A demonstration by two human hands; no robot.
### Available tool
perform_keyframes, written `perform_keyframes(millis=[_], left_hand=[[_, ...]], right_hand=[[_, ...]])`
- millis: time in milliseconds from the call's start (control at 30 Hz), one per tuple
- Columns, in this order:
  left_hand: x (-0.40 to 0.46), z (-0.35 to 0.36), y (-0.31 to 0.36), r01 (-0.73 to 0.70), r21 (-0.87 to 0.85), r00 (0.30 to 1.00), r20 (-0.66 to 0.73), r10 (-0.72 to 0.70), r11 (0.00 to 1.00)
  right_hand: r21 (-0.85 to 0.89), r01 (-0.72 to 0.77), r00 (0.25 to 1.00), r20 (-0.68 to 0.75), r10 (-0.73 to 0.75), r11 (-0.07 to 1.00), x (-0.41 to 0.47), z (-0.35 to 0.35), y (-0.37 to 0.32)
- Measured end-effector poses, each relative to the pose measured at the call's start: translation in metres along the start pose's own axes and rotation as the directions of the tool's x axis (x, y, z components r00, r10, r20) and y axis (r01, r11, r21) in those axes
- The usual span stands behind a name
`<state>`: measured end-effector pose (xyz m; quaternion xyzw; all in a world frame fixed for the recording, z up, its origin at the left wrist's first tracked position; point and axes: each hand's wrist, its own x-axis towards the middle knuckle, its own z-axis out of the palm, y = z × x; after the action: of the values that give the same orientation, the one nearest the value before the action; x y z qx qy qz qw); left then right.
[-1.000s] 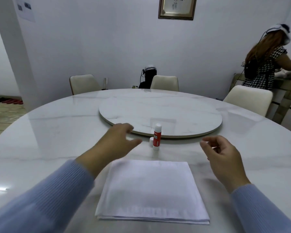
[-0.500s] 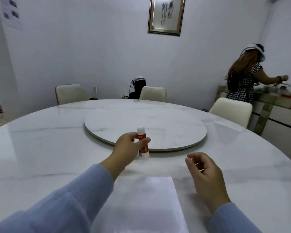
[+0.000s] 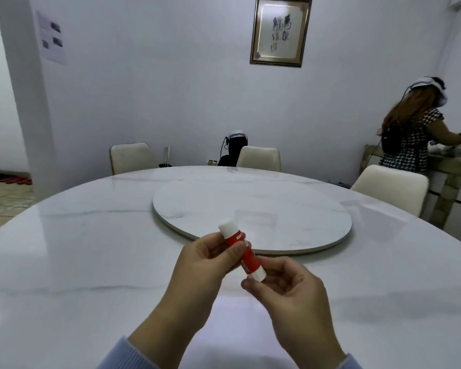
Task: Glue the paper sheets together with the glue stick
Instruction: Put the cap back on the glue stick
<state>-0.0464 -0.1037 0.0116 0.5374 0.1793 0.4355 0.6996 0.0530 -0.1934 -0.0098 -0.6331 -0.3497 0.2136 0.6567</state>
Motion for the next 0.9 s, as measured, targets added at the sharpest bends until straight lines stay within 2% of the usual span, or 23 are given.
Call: perform_keyframes(millis=[33, 67, 133, 167, 200, 333, 433, 500, 667, 733, 833, 900], left_hand=[[0.001, 0.001, -0.001, 0.001, -0.002, 1.0, 0.006, -0.001, 1.0], [0.001, 0.001, 0.0, 0.004, -0.014, 1.0, 0.014, -0.004, 1.0], [0.001, -0.001, 0.002, 0.02, -0.057, 0.999, 0.032, -0.018, 0.998], [0.001, -0.003, 0.002, 0.028, -0.063, 0.999, 0.041, -0.025, 0.998], [0.0, -0.004, 0.003, 0.032, -0.056, 0.998, 0.051, -0.029, 0.998], [-0.002, -0.005, 0.004, 0.025, -0.041, 0.998, 0.067, -0.022, 0.999], [-0.003, -0.006, 0.004, 0.038, -0.044, 0.997, 0.07, -0.034, 0.998], [-0.003, -0.007, 0.003, 0.043, -0.054, 0.996, 0.083, -0.038, 0.998], [-0.003, -0.007, 0.003, 0.04, -0.013, 0.994, 0.106, -0.039, 0.999], [-0.003, -0.007, 0.003, 0.04, -0.022, 0.994, 0.103, -0.038, 0.999], [-0.002, -0.009, 0.002, 0.042, -0.044, 0.995, 0.094, -0.038, 0.998], [-0.003, -0.01, 0.0, 0.047, -0.035, 0.993, 0.11, -0.043, 0.998]], right_hand=[[0.016, -0.003, 1.0, 0.006, 0.003, 1.0, -0.002, 0.0, 0.0], [0.136, -0.083, 0.996, 0.05, 0.077, 0.987, -0.003, 0.001, -0.002], [0.401, -0.339, 0.937, 0.226, 0.267, 0.851, -0.006, 0.001, -0.009], [0.468, -0.394, 0.916, 0.265, 0.299, 0.791, -0.007, 0.001, -0.01], [0.492, -0.392, 0.918, 0.268, 0.294, 0.777, -0.007, 0.0, -0.009], [0.487, -0.295, 0.955, 0.186, 0.232, 0.822, -0.009, 0.001, -0.002], [0.563, -0.467, 0.881, 0.363, 0.303, 0.682, -0.012, 0.001, -0.006], [0.574, -0.521, 0.85, 0.417, 0.323, 0.632, -0.013, -0.001, -0.006], [0.575, -0.362, 0.931, 0.256, 0.26, 0.734, -0.009, -0.002, 0.001], [0.572, -0.418, 0.905, 0.327, 0.271, 0.706, -0.008, -0.001, 0.0], [0.522, -0.567, 0.814, 0.47, 0.34, 0.637, -0.01, -0.002, -0.005], [0.529, -0.527, 0.841, 0.435, 0.321, 0.665, -0.01, -0.003, -0.003]])
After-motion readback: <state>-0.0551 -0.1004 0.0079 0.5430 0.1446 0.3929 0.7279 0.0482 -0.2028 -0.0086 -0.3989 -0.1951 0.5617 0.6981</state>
